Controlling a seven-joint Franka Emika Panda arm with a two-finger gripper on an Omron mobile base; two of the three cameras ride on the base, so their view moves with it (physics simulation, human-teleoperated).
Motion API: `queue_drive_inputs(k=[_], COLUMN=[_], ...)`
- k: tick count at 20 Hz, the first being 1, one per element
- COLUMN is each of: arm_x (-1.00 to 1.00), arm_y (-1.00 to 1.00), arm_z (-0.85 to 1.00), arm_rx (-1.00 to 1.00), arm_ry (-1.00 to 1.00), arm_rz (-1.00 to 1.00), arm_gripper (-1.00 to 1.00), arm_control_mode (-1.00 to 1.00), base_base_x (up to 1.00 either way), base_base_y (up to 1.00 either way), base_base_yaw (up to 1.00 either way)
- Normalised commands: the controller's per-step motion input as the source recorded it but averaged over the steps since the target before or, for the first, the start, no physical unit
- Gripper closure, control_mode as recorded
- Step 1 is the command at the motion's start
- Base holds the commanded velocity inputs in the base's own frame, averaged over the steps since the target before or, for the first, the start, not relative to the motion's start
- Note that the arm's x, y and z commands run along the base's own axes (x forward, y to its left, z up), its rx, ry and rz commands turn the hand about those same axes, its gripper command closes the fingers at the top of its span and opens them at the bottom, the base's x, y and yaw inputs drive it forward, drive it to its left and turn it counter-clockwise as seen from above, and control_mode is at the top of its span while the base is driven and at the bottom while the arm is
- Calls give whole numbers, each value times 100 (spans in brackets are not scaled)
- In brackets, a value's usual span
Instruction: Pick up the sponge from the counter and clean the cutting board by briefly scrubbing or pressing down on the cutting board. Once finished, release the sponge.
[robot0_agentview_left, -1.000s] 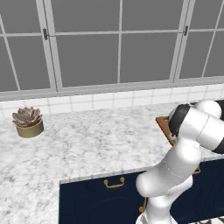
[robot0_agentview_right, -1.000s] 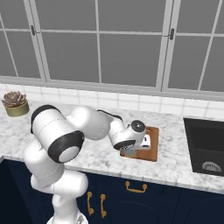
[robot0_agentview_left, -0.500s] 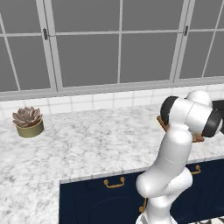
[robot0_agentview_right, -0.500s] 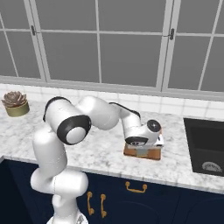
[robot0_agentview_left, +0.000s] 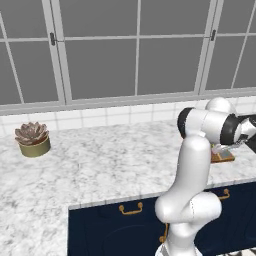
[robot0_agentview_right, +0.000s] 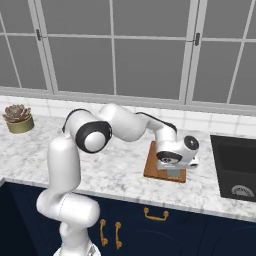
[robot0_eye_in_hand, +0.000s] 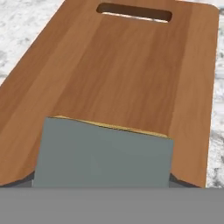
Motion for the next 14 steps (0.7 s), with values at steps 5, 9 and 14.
queue_drive_inputs(k=[5, 9, 14], arm_x=[0, 0, -20], arm_y=[-35, 30, 100], arm_z=[-40, -81, -6], arm_rx=[-9, -6, -15], arm_ry=[0, 2, 0], arm_rz=[19, 34, 26], arm_gripper=[100, 100, 100], arm_control_mode=[-100, -100, -100], base_base_x=[0, 0, 0], base_base_y=[0, 0, 0], base_base_yaw=[0, 0, 0])
